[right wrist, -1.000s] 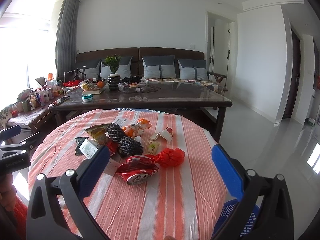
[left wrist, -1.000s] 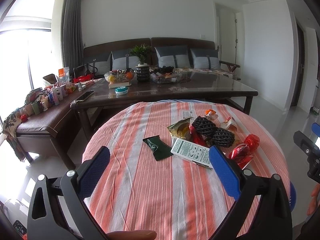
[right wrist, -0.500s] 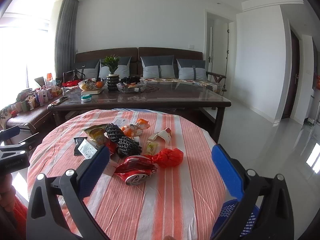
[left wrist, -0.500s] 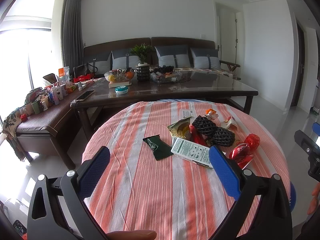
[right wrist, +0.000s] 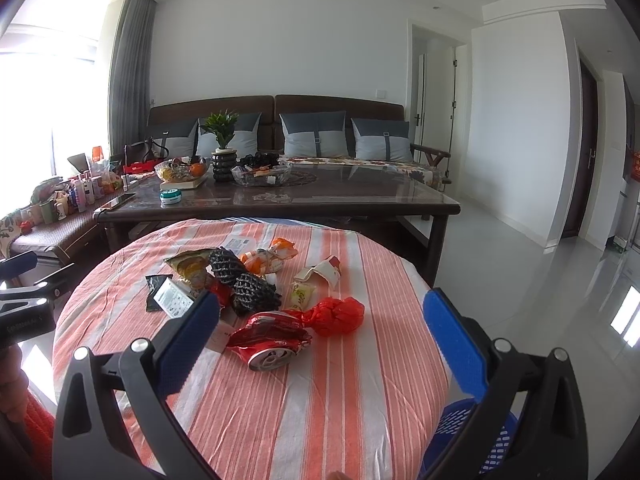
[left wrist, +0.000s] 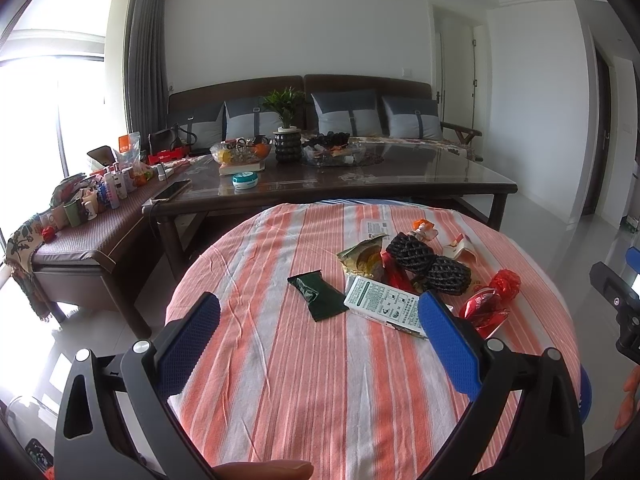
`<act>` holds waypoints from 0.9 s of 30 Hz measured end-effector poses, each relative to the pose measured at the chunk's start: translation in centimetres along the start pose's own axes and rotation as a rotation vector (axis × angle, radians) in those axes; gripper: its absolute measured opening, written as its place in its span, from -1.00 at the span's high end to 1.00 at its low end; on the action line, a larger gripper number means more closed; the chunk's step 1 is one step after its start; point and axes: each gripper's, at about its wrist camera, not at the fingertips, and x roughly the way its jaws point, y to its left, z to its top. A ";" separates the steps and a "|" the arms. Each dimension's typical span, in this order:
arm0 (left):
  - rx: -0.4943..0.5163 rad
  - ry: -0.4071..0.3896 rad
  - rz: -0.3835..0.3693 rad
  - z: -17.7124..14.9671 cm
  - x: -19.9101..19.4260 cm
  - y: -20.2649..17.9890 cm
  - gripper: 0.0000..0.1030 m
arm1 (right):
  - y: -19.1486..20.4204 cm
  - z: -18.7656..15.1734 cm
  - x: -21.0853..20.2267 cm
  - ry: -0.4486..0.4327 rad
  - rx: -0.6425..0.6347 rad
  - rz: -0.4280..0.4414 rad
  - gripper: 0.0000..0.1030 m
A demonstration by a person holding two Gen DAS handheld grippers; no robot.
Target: Collect trash
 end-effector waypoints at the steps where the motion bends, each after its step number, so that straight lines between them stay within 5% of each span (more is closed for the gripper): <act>1: 0.000 -0.001 0.001 0.0 0.0 0.0 -0.90 | 0.1 0.0 0.0 0.000 0.001 0.000 -0.91; 27: -0.002 0.000 -0.001 0.0 0.0 0.1 -0.90 | -0.2 0.1 0.0 0.000 -0.002 -0.002 -0.91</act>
